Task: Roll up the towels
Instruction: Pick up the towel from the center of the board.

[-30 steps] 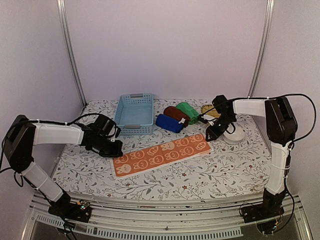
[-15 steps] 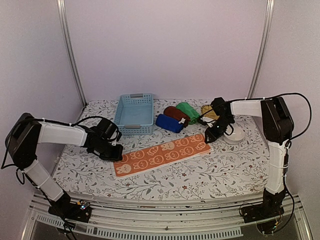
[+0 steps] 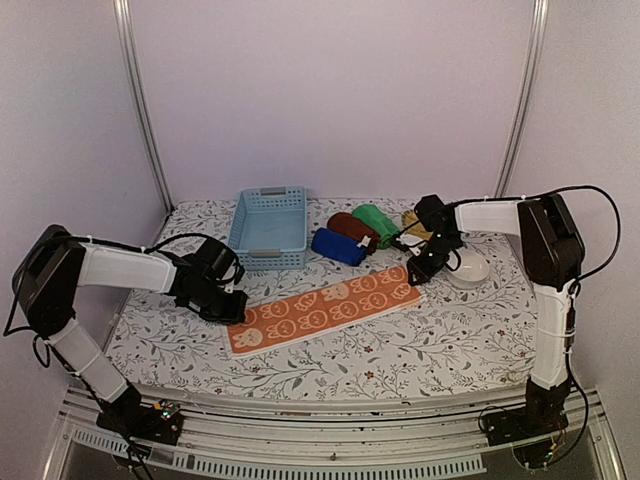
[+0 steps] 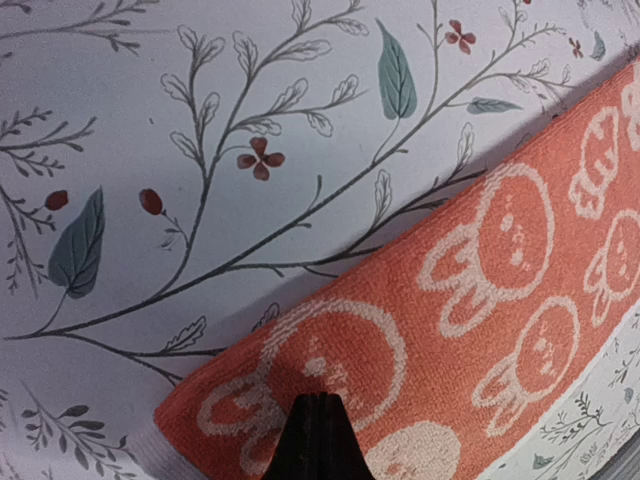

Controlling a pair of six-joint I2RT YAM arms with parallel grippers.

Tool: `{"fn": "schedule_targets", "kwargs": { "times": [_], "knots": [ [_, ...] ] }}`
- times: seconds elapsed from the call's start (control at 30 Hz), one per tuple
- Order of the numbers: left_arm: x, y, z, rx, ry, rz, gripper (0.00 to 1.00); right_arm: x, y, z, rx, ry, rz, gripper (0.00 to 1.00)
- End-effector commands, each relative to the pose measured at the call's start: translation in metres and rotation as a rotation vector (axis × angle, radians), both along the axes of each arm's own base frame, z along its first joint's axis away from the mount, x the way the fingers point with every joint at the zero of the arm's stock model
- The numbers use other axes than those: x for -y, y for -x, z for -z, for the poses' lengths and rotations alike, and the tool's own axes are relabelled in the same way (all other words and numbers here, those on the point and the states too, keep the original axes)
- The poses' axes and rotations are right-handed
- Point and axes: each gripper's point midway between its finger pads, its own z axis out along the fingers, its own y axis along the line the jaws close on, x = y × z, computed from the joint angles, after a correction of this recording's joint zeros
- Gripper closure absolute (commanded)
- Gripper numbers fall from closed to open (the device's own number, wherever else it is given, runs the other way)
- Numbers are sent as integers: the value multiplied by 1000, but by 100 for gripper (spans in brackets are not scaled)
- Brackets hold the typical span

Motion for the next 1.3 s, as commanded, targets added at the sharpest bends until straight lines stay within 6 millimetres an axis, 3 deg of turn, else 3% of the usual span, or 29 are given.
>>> {"fn": "schedule_targets", "kwargs": {
  "times": [0.0,0.17,0.33,0.4,0.57,0.93,1.17,1.27],
  "knots": [
    [0,6,2,2,-16,20,100,13,23,40,-96,109,-5,68],
    [-1,5,0,11,-19,19,100,17,26,50,-116,143,-7,73],
    [-1,5,0,10,-22,20,100,19,15,40,-76,149,-2,80],
    [-1,6,0,9,-22,22,100,21,9,34,-64,141,6,89],
    [-2,5,-2,13,-30,25,100,28,-7,13,-32,102,29,97],
    [-3,2,-6,30,-33,21,100,3,-22,-58,-78,-195,6,97],
    [-3,4,1,10,-39,23,100,-1,-25,-72,-133,-290,17,97],
    [-5,5,6,0,-50,23,100,-11,-19,-82,-168,-354,-9,97]
  ]
}}
